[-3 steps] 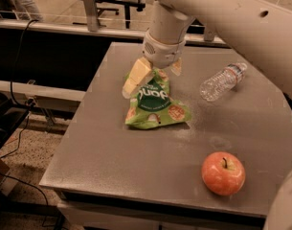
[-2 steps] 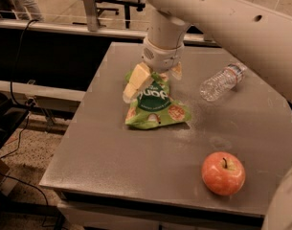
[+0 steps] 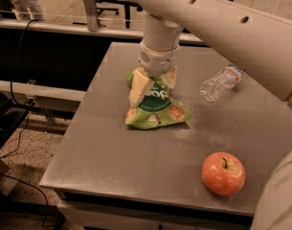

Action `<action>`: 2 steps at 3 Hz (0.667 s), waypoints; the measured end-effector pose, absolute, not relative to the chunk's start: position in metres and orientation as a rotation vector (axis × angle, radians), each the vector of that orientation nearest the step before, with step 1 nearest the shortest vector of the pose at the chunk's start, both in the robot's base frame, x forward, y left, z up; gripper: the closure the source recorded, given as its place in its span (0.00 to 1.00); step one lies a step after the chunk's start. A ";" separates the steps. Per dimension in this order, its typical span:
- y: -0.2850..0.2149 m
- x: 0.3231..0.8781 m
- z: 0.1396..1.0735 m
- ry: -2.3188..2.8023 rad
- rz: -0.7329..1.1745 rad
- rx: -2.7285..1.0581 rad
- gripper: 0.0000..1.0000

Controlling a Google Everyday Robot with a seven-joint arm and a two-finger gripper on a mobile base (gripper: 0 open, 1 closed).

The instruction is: Move green rice chip bag near apple

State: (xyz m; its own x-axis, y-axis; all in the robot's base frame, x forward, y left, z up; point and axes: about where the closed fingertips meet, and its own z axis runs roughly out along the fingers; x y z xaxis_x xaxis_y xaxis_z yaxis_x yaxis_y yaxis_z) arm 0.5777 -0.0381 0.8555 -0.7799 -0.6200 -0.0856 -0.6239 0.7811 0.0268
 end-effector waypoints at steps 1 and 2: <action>-0.036 0.574 0.856 2.893 0.084 -1.049 0.50; -0.033 0.567 0.859 2.874 0.125 -1.096 0.73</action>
Offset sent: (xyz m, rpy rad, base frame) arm -0.0285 0.0055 0.0107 0.0512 0.0497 0.1125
